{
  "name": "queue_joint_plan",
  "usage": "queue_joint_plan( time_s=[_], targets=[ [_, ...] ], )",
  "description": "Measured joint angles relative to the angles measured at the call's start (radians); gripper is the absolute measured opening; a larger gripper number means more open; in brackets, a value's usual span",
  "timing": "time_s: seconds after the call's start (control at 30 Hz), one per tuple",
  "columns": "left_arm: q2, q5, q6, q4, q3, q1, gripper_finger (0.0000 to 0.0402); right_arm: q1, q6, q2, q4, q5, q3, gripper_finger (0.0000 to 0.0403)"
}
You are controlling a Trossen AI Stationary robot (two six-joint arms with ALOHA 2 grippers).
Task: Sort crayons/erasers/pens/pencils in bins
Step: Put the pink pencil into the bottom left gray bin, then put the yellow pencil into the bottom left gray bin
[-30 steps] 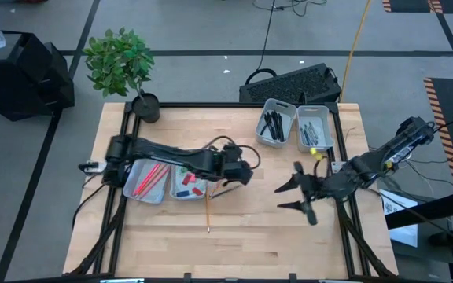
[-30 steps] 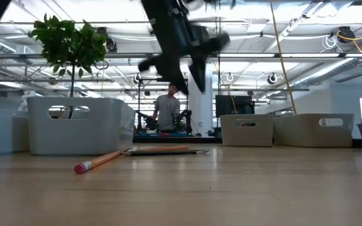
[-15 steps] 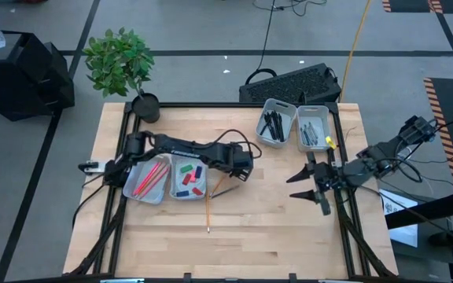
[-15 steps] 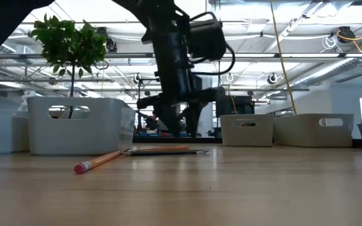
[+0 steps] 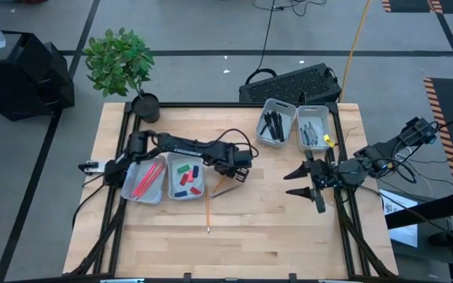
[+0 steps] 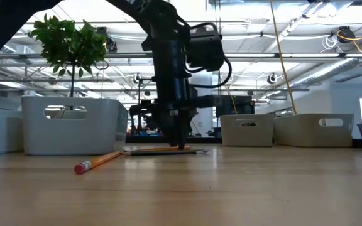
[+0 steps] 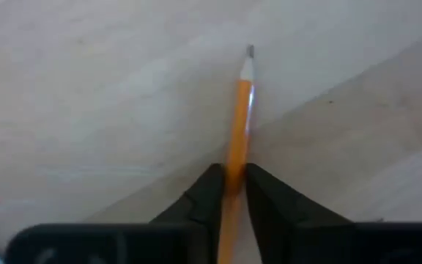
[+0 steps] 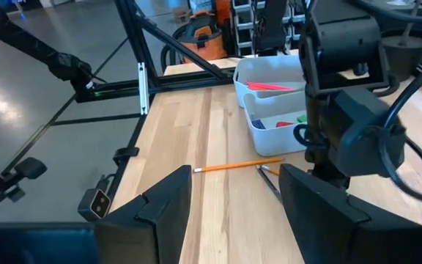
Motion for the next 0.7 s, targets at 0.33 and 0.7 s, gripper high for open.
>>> queue_joint_plan(
  time_s=[0.33, 0.7],
  targets=[
    [0.002, 0.005, -0.040, 0.182, -0.001, -0.035, 0.0011, 0.000, 0.003, 0.001, -0.004, 0.000, 0.000, 0.0201],
    [0.027, -0.201, 0.043, 0.472, -0.001, -0.067, 0.0003, 0.001, 0.007, 0.001, -0.007, -0.003, 0.000, 0.0201]
  ],
)
